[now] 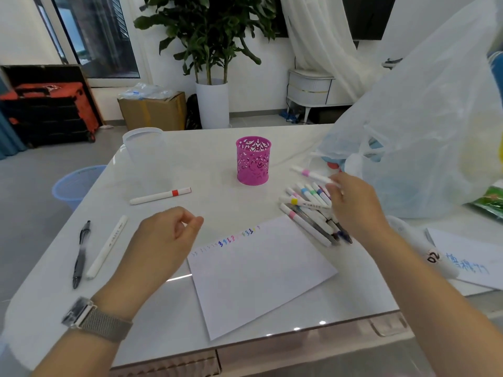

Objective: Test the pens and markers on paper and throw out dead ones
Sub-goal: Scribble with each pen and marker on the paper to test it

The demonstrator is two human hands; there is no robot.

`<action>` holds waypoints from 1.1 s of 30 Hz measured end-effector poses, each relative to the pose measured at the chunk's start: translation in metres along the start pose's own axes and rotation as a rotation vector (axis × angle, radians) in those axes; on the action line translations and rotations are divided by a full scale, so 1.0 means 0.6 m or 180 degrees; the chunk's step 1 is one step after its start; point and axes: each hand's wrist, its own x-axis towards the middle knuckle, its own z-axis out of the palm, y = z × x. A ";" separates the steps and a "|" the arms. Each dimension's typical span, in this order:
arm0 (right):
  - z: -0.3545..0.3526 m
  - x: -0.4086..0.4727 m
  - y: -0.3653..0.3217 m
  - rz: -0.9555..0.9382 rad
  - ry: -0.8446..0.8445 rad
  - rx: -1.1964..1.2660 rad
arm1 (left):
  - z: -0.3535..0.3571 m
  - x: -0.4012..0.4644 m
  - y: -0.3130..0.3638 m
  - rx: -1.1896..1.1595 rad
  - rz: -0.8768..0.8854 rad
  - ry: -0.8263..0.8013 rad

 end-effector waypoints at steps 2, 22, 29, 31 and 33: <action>0.017 0.007 0.037 0.0061 0.0007 -0.0484 | 0.001 -0.002 -0.003 0.0147 0.0056 -0.0343; 0.198 -0.010 -0.253 -0.1869 -0.1473 -0.0103 | -0.053 0.029 -0.063 0.0697 -0.0179 -0.0378; 0.311 0.054 -0.365 -0.2150 -0.1682 -0.1072 | -0.063 0.037 -0.094 0.0478 -0.0222 -0.0179; 0.320 0.057 -0.366 -0.2189 -0.1590 -0.1205 | -0.069 0.039 -0.101 0.0422 -0.0237 -0.0113; 0.320 0.052 -0.357 -0.2330 -0.1489 -0.1318 | -0.074 0.040 -0.110 0.0385 -0.0263 -0.0059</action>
